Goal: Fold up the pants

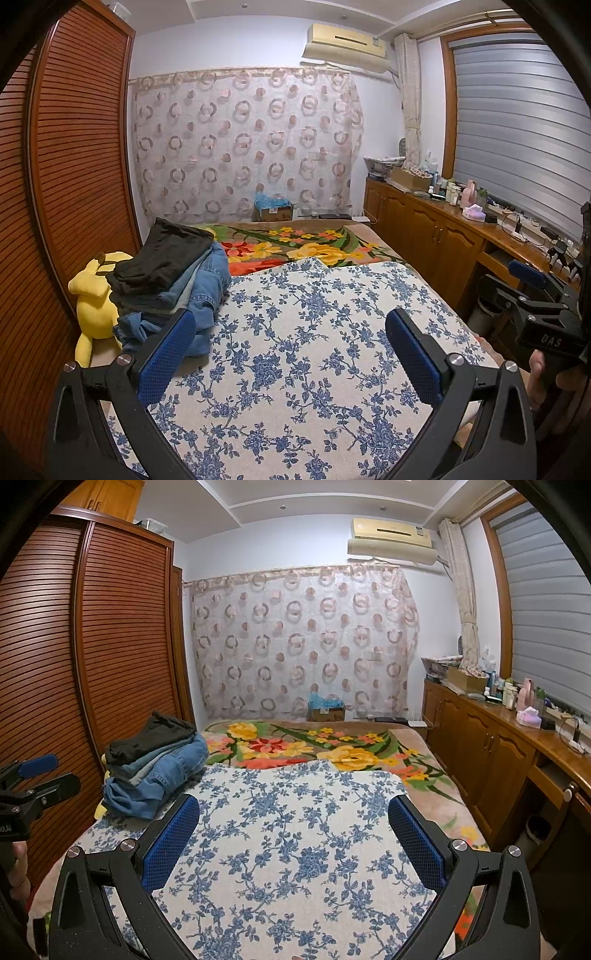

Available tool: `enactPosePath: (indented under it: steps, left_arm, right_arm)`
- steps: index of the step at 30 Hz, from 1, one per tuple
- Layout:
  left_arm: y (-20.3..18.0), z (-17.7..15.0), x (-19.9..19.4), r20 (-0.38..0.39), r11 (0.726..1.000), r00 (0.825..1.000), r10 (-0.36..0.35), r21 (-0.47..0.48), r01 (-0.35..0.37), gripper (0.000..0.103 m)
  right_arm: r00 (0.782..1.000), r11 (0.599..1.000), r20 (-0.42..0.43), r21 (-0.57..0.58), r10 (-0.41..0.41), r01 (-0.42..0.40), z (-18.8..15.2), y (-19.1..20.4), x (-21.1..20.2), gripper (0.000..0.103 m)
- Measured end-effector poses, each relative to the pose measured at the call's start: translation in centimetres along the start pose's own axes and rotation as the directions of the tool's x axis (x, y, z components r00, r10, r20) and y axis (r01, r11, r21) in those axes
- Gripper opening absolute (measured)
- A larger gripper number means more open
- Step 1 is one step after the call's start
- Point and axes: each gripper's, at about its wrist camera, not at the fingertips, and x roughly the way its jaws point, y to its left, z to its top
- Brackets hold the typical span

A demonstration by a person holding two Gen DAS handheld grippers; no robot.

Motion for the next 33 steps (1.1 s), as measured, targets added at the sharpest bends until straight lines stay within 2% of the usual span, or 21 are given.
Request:
enactPosePath:
  steps: [33]
  left_arm:
    - [-0.13,-0.07,-0.12,0.002,1.0,1.0,-0.002,0.002,0.002,0.103]
  right_arm:
    - [1.0,1.0,-0.001,0.0,0.007,-0.007,0.05,-0.08,-0.05,0.102]
